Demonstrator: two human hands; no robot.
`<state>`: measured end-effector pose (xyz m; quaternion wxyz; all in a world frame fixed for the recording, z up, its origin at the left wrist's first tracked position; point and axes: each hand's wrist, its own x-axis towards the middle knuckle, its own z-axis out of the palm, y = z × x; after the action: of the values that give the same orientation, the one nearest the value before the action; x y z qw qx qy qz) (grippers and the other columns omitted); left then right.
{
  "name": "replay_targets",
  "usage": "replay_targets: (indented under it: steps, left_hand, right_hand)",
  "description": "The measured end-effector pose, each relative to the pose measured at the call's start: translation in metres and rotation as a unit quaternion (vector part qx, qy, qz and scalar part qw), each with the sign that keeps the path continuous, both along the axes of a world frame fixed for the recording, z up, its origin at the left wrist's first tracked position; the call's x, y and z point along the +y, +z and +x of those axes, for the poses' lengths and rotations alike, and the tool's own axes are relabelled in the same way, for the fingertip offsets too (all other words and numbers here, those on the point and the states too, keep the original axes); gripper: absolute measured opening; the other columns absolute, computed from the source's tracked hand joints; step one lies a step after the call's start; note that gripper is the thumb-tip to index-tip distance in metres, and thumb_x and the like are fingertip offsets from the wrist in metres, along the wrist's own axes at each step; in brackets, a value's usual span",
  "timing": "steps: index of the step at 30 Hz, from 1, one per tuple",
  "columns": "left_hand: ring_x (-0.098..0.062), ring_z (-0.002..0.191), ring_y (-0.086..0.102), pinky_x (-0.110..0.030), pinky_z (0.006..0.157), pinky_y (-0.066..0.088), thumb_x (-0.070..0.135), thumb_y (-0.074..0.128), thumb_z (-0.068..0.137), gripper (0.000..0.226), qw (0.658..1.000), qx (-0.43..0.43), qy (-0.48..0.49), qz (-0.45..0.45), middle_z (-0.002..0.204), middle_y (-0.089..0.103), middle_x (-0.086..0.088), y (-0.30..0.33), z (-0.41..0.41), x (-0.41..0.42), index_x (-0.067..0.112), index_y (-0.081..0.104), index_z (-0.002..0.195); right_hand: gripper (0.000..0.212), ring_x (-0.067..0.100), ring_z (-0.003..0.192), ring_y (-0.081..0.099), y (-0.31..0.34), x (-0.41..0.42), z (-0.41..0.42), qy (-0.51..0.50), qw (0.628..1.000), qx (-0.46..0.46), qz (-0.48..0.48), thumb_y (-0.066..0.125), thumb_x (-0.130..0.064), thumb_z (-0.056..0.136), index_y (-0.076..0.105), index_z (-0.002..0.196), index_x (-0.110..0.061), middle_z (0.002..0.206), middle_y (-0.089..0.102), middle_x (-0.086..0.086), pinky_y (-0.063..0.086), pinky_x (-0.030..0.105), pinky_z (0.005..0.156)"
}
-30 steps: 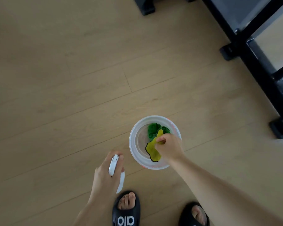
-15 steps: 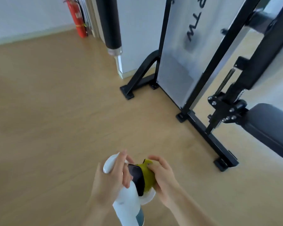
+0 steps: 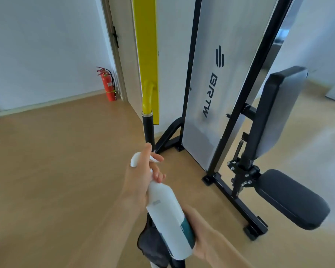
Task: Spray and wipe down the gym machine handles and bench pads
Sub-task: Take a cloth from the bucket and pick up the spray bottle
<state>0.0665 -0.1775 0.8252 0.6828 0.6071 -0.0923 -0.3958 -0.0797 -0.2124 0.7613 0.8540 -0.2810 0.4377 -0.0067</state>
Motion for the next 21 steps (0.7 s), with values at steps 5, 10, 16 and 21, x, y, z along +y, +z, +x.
replay_targets:
  steps: [5,10,16,21]
  left_hand:
    - [-0.020,0.070,0.063,-0.036,0.069,0.055,0.028,0.067,0.094,0.016,0.997,-0.053,-0.050,-0.011,0.070,0.062,-0.010,0.032,0.009,0.011,0.013,0.066,0.089]
    - [-0.016,0.059,0.060,-0.022,0.058,0.056,0.028,0.063,0.098,0.026,0.986,-0.151,-0.070,-0.032,0.075,0.058,-0.022,0.051,0.019,0.020,0.013,0.057,0.078]
    - [-0.014,0.056,0.057,-0.024,0.064,0.050,0.027,0.065,0.097,0.035,0.973,-0.218,-0.074,-0.002,0.060,0.054,-0.011,0.046,0.037,0.027,-0.001,0.058,0.078]
    - [-0.008,0.059,0.053,-0.004,0.059,0.044,0.024,0.059,0.101,0.014,0.949,-0.294,-0.109,0.030,0.057,0.057,-0.006,0.029,0.057,0.035,0.018,0.068,0.093]
  right_hand:
    - [0.025,0.029,0.063,0.060,0.030,0.007,0.013,-0.013,0.999,0.029,-0.021,0.051,-0.022,0.092,0.063,0.091,0.000,0.079,0.061,0.014,0.048,0.029,0.058]
    - [0.036,0.024,0.043,0.048,0.063,0.015,0.026,-0.004,0.999,-0.031,-0.019,0.035,-0.015,0.095,0.055,0.067,-0.004,0.057,0.049,0.013,0.041,0.022,0.045]
    - [0.034,0.030,0.090,0.070,0.047,-0.002,0.045,-0.103,0.977,0.093,-0.164,0.070,-0.003,0.086,0.064,0.118,-0.015,0.105,0.069,0.014,0.062,0.043,0.073]
    - [0.043,0.031,0.097,0.071,0.054,-0.028,0.048,-0.162,0.971,0.037,-0.171,0.068,0.003,0.087,0.060,0.127,-0.011,0.112,0.069,0.017,0.057,0.038,0.074]
